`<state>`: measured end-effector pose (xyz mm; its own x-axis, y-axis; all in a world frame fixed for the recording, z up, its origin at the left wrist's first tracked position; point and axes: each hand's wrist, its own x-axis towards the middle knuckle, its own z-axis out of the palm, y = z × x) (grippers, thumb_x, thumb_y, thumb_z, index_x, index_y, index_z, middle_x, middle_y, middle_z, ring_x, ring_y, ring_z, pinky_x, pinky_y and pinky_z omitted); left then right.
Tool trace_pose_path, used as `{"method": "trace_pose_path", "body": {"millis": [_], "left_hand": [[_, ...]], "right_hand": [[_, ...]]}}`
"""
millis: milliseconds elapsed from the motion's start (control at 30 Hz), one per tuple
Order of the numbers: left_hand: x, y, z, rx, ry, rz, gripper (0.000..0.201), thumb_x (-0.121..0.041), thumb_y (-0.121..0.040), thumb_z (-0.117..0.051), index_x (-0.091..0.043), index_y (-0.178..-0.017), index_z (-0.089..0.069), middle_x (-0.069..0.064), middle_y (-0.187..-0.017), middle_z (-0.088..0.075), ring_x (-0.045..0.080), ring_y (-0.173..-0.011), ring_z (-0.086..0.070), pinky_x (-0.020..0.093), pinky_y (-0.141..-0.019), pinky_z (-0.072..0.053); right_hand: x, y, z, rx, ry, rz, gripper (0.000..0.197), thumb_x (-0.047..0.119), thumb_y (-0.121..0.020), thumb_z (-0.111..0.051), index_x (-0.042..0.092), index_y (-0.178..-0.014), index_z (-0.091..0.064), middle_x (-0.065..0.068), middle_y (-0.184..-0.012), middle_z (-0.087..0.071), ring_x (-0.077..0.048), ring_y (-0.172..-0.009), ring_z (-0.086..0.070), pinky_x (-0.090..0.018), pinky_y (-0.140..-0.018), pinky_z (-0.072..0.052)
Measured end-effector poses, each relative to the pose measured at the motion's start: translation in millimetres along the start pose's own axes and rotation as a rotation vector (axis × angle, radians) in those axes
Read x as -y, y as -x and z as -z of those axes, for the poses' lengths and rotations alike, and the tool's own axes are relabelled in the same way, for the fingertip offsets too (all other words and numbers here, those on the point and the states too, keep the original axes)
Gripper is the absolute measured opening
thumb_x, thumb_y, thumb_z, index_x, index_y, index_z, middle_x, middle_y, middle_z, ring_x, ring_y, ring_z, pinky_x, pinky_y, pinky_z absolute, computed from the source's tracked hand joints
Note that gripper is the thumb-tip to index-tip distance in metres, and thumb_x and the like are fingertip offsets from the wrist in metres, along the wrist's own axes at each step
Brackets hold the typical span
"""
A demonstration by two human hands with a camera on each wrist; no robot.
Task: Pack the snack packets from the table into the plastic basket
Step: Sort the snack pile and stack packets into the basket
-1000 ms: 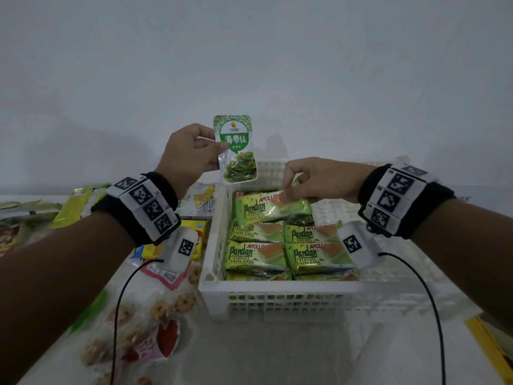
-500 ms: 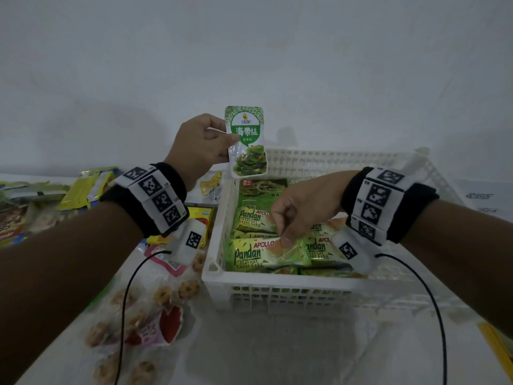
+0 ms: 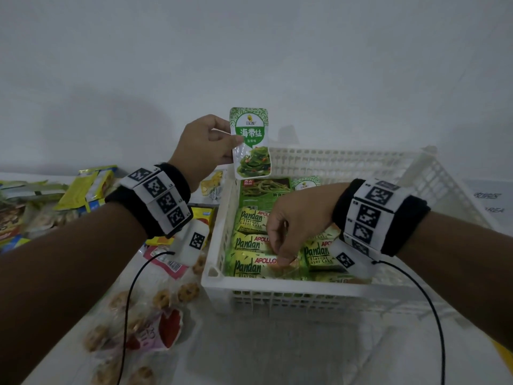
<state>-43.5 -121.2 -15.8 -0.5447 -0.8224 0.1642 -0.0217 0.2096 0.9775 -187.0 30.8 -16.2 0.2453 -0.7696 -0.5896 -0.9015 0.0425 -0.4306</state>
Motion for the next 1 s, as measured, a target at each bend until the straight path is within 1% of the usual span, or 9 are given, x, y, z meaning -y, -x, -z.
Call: {"method": "trace_pose_path", "body": {"millis": [67, 200, 433, 533, 600, 700, 767, 867, 1000], "left_hand": [[0.3, 0.6, -1.2, 0.008, 0.005, 0.005, 0.019, -0.005, -0.091, -0.073, -0.002, -0.103, -0.058, 0.014, -0.085, -0.073, 0.017, -0.071, -0.072, 0.031, -0.068, -0.061], [-0.7, 1.7, -3.1, 0.025, -0.003, 0.011, 0.018, -0.004, -0.091, -0.073, -0.003, -0.1, -0.059, 0.014, -0.085, -0.072, 0.016, -0.067, -0.07, 0.031, -0.068, -0.061], [-4.9, 6.2, -13.9, 0.096, -0.024, 0.016, 0.016, -0.007, -0.09, -0.075, -0.006, -0.097, -0.061, 0.018, -0.088, -0.073, 0.021, -0.073, -0.069, 0.039, -0.079, -0.063], [-9.1, 11.0, -19.5, 0.162, -0.051, 0.002, 0.019, -0.009, -0.089, -0.076, -0.006, -0.099, -0.061, 0.023, -0.091, -0.074, 0.026, -0.079, -0.07, 0.041, -0.081, -0.062], [-12.6, 13.0, -19.5, 0.201, -0.091, -0.025, 0.017, -0.011, -0.09, -0.076, -0.007, -0.096, -0.06, 0.024, -0.087, -0.073, 0.025, -0.078, -0.069, 0.041, -0.083, -0.062], [-17.7, 15.0, -14.2, 0.24, -0.177, -0.073, 0.02, -0.017, -0.092, -0.074, -0.006, -0.103, -0.061, 0.021, -0.095, -0.074, 0.028, -0.083, -0.069, 0.046, -0.092, -0.059], [-18.1, 17.4, -7.3, 0.258, -0.327, -0.118, 0.034, -0.03, -0.093, -0.072, -0.014, -0.12, -0.06, 0.006, -0.115, -0.072, 0.023, -0.104, -0.068, 0.044, -0.1, -0.055], [-11.2, 27.6, 3.4, 0.271, -0.587, -0.14, 0.068, -0.05, -0.09, -0.067, -0.023, -0.146, -0.042, 0.001, -0.15, -0.047, 0.015, -0.134, -0.048, 0.04, -0.11, -0.045], [9.2, 46.0, 11.4, 0.313, -0.736, -0.077, 0.085, -0.06, -0.093, -0.056, -0.024, -0.16, -0.019, 0.003, -0.164, -0.025, 0.019, -0.146, -0.033, 0.044, -0.116, -0.037]], "right_hand": [[-1.8, 3.3, 3.6, -0.064, -0.006, -0.014, 0.021, 0.043, -0.084, -0.08, 0.025, -0.093, -0.077, 0.012, -0.085, -0.075, 0.002, -0.074, -0.064, -0.021, -0.075, -0.047], [-14.1, 16.3, 20.6, -0.422, -0.033, -0.064, 0.028, 0.051, -0.093, -0.066, 0.024, -0.091, -0.071, 0.005, -0.085, -0.071, -0.009, -0.072, -0.065, -0.025, -0.069, -0.046], [-44.3, 24.2, 35.0, -0.908, -0.418, -0.195, 0.035, 0.051, -0.092, -0.069, 0.025, -0.114, -0.063, 0.003, -0.095, -0.073, -0.014, -0.09, -0.07, -0.032, -0.074, -0.052], [-41.4, 23.7, 35.5, -0.915, -0.567, -0.066, 0.035, 0.039, -0.091, -0.074, 0.016, -0.114, -0.062, -0.001, -0.093, -0.077, -0.02, -0.091, -0.074, -0.051, -0.095, -0.056], [-38.6, 23.6, 35.4, -0.903, -0.608, 0.031, 0.025, 0.026, -0.091, -0.076, 0.009, -0.097, -0.059, -0.003, -0.082, -0.076, -0.029, -0.086, -0.073, -0.06, -0.096, -0.053], [-39.2, 25.3, 36.6, -0.885, -0.729, 0.11, 0.023, 0.014, -0.092, -0.075, 0.013, -0.084, -0.053, -0.003, -0.072, -0.069, -0.021, -0.077, -0.067, -0.05, -0.092, -0.056], [-42.8, 27.9, 37.4, -0.883, -0.788, 0.104, 0.022, 0.012, -0.092, -0.074, 0.012, -0.086, -0.053, -0.003, -0.072, -0.068, -0.017, -0.074, -0.066, -0.041, -0.089, -0.058], [-55.5, 30.3, 36.8, -0.882, -0.818, 0.02, 0.021, 0.01, -0.093, -0.073, 0.009, -0.09, -0.052, -0.009, -0.079, -0.066, -0.017, -0.072, -0.064, -0.039, -0.086, -0.057], [-75.1, 29.8, 34.1, -0.848, -0.79, -0.15, 0.018, 0.011, -0.094, -0.072, 0.009, -0.092, -0.055, -0.01, -0.086, -0.065, -0.016, -0.072, -0.064, -0.033, -0.077, -0.061]]}}
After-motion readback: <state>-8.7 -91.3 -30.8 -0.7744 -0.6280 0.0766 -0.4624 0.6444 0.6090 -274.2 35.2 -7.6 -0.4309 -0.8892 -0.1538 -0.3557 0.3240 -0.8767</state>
